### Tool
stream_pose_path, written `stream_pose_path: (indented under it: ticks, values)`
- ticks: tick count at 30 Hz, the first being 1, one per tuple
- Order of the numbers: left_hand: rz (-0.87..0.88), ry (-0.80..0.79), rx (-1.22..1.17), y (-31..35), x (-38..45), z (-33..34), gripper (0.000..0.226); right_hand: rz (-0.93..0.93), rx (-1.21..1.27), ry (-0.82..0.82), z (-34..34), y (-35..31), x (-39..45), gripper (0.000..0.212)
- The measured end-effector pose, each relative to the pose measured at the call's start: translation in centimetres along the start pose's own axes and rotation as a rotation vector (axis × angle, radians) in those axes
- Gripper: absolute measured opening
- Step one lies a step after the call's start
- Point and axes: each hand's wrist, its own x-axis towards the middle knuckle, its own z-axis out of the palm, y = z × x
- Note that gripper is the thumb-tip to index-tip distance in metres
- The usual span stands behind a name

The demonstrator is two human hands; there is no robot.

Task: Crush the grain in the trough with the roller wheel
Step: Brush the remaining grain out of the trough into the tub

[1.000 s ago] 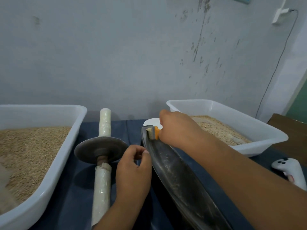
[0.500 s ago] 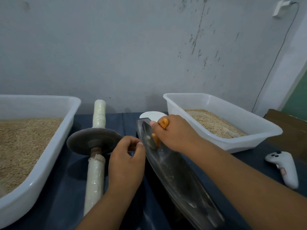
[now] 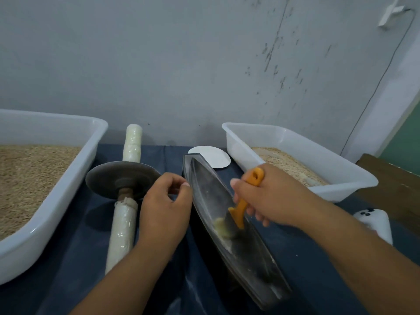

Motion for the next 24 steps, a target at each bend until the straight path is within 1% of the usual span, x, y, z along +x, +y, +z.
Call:
stream_pose_path:
  ticks: [2,3,5,7,12,17,20,24]
  values:
    - [-0.011,-0.007,-0.005,-0.1,0.0,0.1,0.019,-0.06,0.015,0.018,-0.7,-0.4,-1.4,0.052]
    - [-0.018,-0.019,-0.005,-0.1,-0.1,0.2,0.018,-0.101,0.027,0.066,-1.2,-0.8,-1.7,0.054]
    - [-0.031,-0.045,0.01,-0.2,-0.3,0.0,0.018,-0.135,0.074,0.171,-2.5,-2.0,-1.7,0.049]
    - [-0.039,-0.052,0.016,-0.3,-0.4,-0.2,0.019,-0.119,0.133,0.175,-4.1,-3.2,-1.4,0.042]
    - [-0.022,-0.03,-0.007,0.2,0.0,-0.1,0.018,-0.117,0.092,0.006,-6.9,-4.6,-1.6,0.043]
    - [0.001,-0.114,0.06,0.2,-0.9,0.3,0.007,-0.056,0.06,-0.161,-8.4,-5.0,-1.5,0.041]
    - [0.038,-0.13,0.099,0.2,-1.1,0.4,0.007,0.005,0.044,-0.272,-8.4,-4.8,-1.0,0.039]
    - [0.054,-0.116,0.106,0.2,-1.0,0.3,0.007,0.086,0.016,-0.44,-6.5,-4.4,0.2,0.04]
